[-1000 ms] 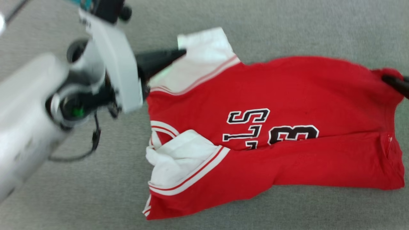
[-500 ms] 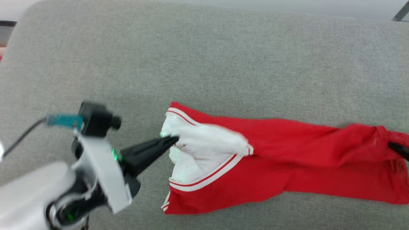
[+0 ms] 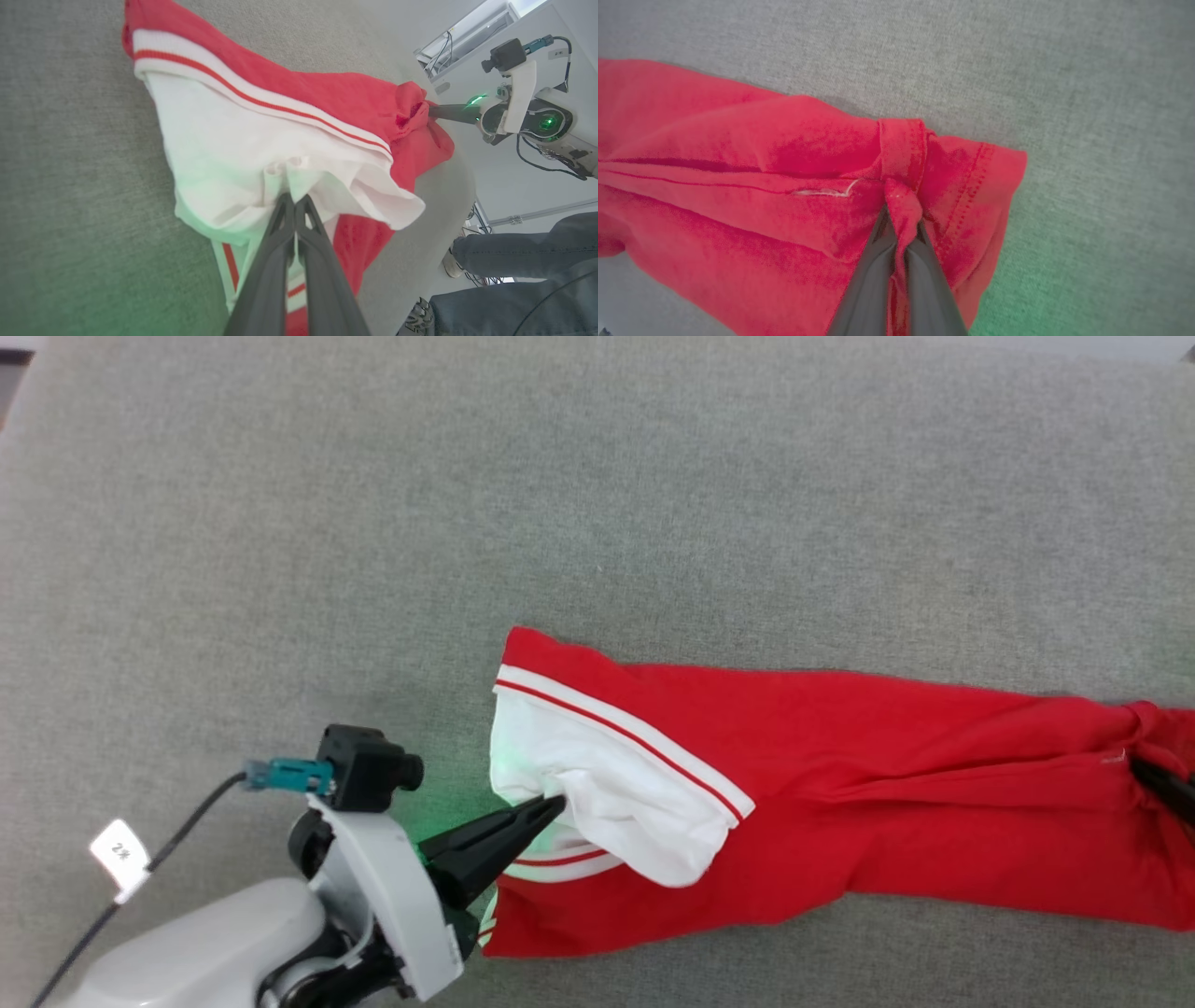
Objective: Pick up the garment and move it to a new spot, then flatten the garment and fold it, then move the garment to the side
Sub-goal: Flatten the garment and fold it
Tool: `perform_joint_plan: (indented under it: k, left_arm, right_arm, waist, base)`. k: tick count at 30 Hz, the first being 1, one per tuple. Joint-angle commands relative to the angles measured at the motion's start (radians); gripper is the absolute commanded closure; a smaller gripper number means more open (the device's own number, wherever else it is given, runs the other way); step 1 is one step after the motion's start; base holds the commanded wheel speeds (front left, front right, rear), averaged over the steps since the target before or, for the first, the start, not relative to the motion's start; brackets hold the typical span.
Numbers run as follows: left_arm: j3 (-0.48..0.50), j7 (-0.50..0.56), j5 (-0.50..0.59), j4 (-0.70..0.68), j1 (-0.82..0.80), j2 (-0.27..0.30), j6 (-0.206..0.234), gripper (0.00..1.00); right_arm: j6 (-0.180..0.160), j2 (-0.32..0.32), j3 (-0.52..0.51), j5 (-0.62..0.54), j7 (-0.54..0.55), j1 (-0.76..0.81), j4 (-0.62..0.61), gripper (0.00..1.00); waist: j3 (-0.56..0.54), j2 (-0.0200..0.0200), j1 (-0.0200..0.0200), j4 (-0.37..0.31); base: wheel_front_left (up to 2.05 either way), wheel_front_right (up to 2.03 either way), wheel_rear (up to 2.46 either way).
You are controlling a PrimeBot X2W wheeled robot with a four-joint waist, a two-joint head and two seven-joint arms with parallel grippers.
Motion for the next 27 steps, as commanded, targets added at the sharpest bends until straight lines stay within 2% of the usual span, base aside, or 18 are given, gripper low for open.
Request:
perform_joint_plan:
  k: [1,10,11,12,13,14,15,16,23,27]
  left_arm:
    - [-0.003,-0.011,0.006,0.02,-0.01,-0.021,-0.002,1.0]
    - [-0.015,-0.041,0.012,0.084,-0.002,-0.059,-0.002,1.0]
    - [-0.016,-0.049,0.011,0.087,0.001,-0.06,-0.002,0.93]
    - [-0.017,-0.054,0.007,0.086,0.004,-0.06,-0.002,0.78]
    - [-0.018,-0.057,0.005,0.086,0.008,-0.06,-0.002,0.62]
    - [-0.018,-0.064,0.006,0.088,0.012,-0.058,-0.002,0.45]
    - [-0.018,-0.069,0.008,0.088,0.017,-0.057,-0.002,0.12]
    - [-0.018,-0.077,0.008,0.086,0.021,-0.056,-0.002,0.0]
    - [0.035,-0.115,0.013,0.067,0.072,-0.056,-0.002,0.0]
    - [0.185,-0.115,0.018,0.093,0.159,-0.088,-0.002,0.0]
  right_arm:
    - [-0.001,0.026,0.017,-0.014,0.001,-0.007,0.017,1.0]
    - [-0.001,0.071,0.047,-0.032,-0.001,-0.037,0.041,1.0]
    - [-0.001,0.072,0.044,-0.028,-0.006,-0.037,0.041,1.0]
    - [-0.001,0.072,0.039,-0.023,-0.011,-0.036,0.04,1.0]
    - [-0.001,0.071,0.033,-0.018,-0.014,-0.033,0.042,0.81]
    - [-0.001,0.067,0.028,-0.018,-0.017,-0.031,0.042,0.55]
    - [-0.001,0.063,0.019,-0.014,-0.021,-0.028,0.043,0.19]
    - [-0.001,0.059,0.011,-0.01,-0.024,-0.023,0.038,0.0]
    - [-0.001,0.03,-0.061,0.039,-0.019,0.028,0.009,0.0]
    - [-0.001,0.021,-0.107,0.057,-0.021,0.062,0.022,0.0]
  waist:
    - [0.015,0.0,0.0,0.0]
    - [0.001,0.0,0.0,-0.009]
    - [-0.008,0.0,0.0,-0.01]
    - [-0.014,0.0,0.0,-0.01]
    - [-0.023,0.0,0.0,-0.01]
    - [-0.033,0.0,0.0,-0.008]
    - [-0.043,0.0,0.0,-0.006]
    - [-0.052,0.0,0.0,-0.003]
    - [-0.105,0.0,0.0,0.027]
    - [-0.126,0.0,0.0,0.055]
  base:
    - [0.0,0.0,0.0]
    - [0.0,0.0,0.0]
    - [0.0,0.0,0.0]
    - [0.0,0.0,0.0]
    - [0.0,0.0,0.0]
    - [0.0,0.0,0.0]
    - [0.0,0.0,0.0]
    - [0.0,0.0,0.0]
    - [0.0,0.0,0.0]
    - [0.0,0.0,0.0]
